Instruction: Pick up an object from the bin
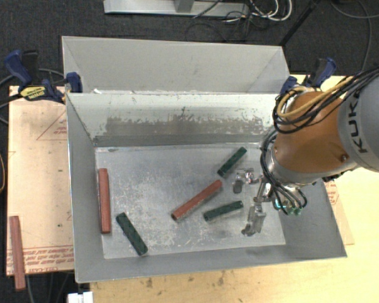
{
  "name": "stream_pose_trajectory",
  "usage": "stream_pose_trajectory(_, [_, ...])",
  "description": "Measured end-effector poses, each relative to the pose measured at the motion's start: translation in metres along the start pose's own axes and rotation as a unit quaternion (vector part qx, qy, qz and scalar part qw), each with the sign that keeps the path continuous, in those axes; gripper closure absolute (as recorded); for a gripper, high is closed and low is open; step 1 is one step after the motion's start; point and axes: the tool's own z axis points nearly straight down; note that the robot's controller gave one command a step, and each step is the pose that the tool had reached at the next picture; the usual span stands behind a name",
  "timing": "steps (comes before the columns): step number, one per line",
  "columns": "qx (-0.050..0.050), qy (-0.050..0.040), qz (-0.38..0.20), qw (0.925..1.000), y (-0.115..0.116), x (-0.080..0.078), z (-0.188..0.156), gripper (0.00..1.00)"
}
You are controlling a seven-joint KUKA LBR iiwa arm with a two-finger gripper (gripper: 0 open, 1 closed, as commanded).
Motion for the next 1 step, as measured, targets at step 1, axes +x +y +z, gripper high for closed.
stream_pose_trajectory(1, [0.0, -0.0065, -0.024, 0.9997, 0.0332, -0.0187, 0.0787, 0.0])
